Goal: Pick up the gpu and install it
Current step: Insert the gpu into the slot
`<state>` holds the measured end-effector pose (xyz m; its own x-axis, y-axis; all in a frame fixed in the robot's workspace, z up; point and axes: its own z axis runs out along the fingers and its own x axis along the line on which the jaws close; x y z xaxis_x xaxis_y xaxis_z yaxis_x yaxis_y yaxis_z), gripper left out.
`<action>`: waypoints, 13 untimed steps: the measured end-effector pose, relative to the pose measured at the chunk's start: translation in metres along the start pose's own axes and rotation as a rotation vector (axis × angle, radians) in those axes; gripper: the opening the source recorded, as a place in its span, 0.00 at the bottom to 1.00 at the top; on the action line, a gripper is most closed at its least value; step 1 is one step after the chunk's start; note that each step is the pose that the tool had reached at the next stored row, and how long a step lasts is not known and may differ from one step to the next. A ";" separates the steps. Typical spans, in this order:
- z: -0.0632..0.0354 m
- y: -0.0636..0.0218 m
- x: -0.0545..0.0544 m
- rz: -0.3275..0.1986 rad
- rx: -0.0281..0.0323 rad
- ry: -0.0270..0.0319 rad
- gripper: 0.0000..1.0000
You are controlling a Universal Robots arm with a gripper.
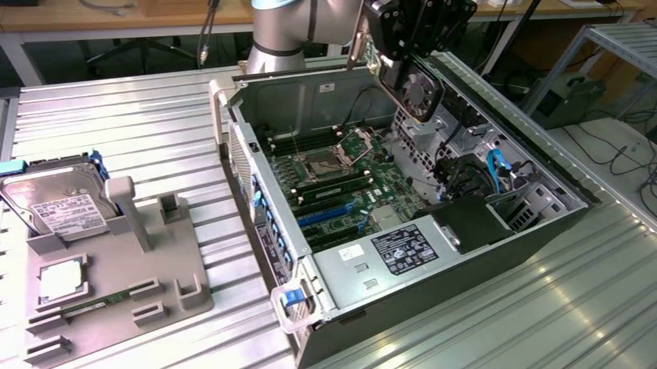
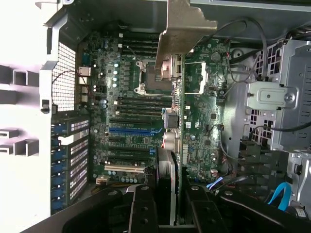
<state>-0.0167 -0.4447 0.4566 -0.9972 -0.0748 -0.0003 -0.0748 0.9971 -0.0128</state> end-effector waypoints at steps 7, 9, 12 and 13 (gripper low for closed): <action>0.0000 0.0000 0.000 -0.106 0.0000 -0.0014 0.28; 0.0000 0.0000 0.000 -0.146 0.0001 -0.0018 0.28; 0.0000 0.0000 0.000 -0.208 0.0000 -0.0026 0.28; 0.0000 0.0000 0.000 -0.220 0.0000 -0.0028 0.28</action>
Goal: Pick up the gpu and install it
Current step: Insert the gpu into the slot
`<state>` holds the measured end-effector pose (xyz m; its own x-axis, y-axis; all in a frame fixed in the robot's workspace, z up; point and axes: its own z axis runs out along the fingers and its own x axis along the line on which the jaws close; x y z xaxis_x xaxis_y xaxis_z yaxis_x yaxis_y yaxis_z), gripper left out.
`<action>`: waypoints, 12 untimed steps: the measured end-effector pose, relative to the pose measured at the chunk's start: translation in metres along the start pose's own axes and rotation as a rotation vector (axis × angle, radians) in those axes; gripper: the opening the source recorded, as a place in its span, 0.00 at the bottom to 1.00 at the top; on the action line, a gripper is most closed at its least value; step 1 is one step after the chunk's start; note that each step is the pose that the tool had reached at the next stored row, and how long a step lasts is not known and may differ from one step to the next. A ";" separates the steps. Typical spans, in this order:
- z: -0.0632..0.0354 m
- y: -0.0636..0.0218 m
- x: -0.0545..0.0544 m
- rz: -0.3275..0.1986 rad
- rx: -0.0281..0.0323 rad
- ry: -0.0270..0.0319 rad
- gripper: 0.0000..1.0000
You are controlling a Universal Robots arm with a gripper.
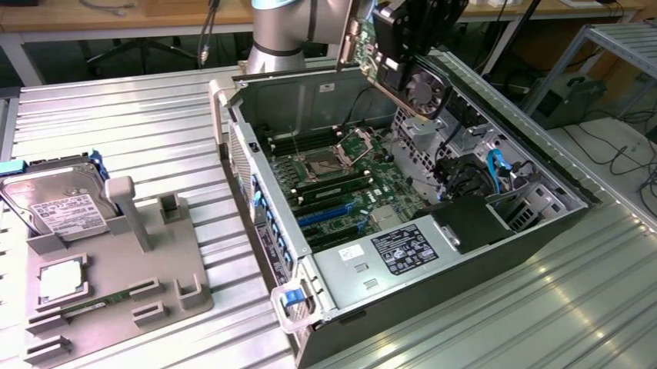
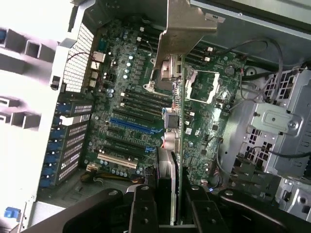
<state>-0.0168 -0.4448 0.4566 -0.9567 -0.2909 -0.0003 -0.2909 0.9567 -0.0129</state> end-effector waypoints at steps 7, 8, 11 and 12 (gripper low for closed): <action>0.0000 0.0000 0.000 -0.105 0.0000 -0.0013 0.28; 0.0000 0.0000 0.000 -0.118 0.0000 -0.0015 0.28; 0.0000 0.0000 0.000 -0.159 -0.0001 -0.0021 0.28; 0.0000 0.0000 0.000 -0.173 -0.0001 -0.0023 0.28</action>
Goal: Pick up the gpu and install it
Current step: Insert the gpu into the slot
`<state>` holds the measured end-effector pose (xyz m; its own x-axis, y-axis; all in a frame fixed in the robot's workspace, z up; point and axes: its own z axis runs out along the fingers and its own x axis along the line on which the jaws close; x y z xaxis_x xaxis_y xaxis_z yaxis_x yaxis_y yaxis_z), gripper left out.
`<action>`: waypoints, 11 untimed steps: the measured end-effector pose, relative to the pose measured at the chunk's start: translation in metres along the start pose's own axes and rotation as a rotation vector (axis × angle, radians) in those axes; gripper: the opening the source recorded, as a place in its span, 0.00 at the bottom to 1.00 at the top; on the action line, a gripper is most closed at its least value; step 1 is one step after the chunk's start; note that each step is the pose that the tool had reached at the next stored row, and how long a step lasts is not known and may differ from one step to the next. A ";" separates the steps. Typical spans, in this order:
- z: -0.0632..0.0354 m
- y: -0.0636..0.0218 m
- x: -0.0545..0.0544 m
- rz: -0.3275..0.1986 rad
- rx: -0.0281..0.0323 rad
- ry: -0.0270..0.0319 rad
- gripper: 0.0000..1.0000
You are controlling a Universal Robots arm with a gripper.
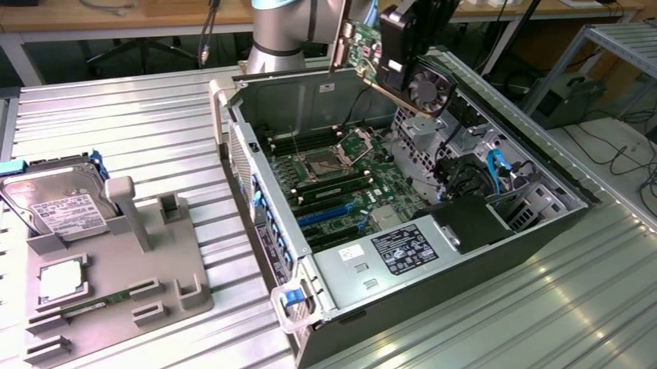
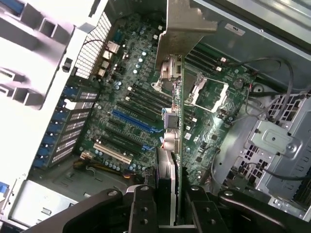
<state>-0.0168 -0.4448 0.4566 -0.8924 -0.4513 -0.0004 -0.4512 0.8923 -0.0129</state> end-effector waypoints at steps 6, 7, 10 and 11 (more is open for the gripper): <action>0.0000 0.0000 0.000 -0.078 0.0000 -0.0010 0.28; 0.0000 0.0000 0.000 -0.092 0.0000 -0.0011 0.28; 0.0000 0.0000 0.000 -0.144 0.0000 -0.0018 0.28; 0.0000 0.0000 0.000 -0.157 0.0000 -0.0020 0.28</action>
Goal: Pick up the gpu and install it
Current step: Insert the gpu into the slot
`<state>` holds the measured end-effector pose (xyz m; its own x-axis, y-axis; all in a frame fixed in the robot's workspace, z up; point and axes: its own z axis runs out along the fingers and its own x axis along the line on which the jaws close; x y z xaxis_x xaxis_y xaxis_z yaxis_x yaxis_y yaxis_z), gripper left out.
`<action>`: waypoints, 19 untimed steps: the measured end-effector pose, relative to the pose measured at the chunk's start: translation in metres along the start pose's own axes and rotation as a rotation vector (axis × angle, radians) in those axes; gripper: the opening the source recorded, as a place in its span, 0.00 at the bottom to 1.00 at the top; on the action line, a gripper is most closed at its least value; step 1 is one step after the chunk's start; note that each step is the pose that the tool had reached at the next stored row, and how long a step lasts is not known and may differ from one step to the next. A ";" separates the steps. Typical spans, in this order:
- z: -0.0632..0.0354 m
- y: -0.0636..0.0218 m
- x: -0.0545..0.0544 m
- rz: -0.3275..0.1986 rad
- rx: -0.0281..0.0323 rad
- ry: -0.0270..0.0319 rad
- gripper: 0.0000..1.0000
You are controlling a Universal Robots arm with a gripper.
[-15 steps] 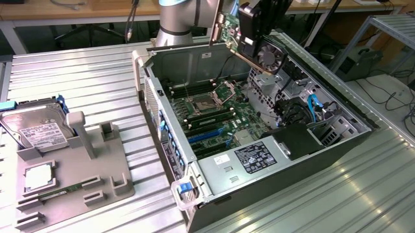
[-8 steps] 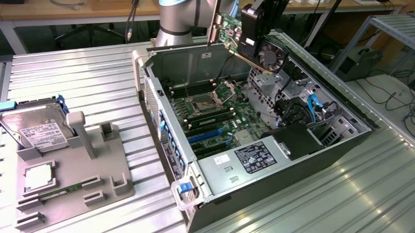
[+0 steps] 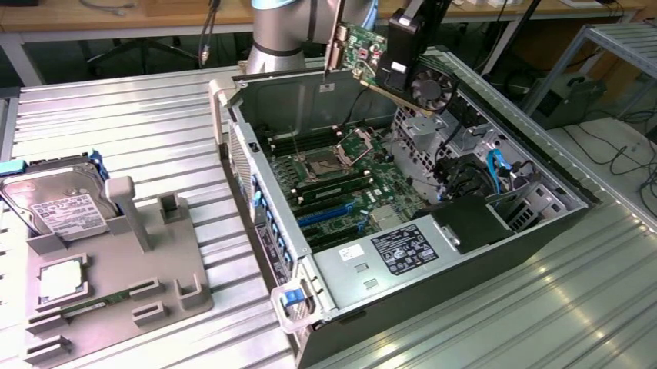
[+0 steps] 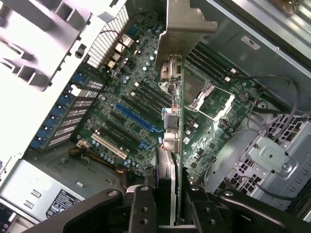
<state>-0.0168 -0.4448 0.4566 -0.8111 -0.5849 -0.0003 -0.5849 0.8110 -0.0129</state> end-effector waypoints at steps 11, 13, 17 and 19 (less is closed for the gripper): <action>0.0000 0.0000 0.000 -0.176 0.0000 -0.0023 0.28; 0.0000 0.0000 0.000 -0.200 -0.0001 -0.0026 0.28; 0.0000 0.0000 0.000 -0.248 -0.0001 -0.0032 0.28; 0.0000 -0.0002 0.000 -0.271 -0.0001 -0.0036 0.28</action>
<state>-0.0169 -0.4451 0.4566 -0.6251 -0.7805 -0.0004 -0.7805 0.6251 -0.0129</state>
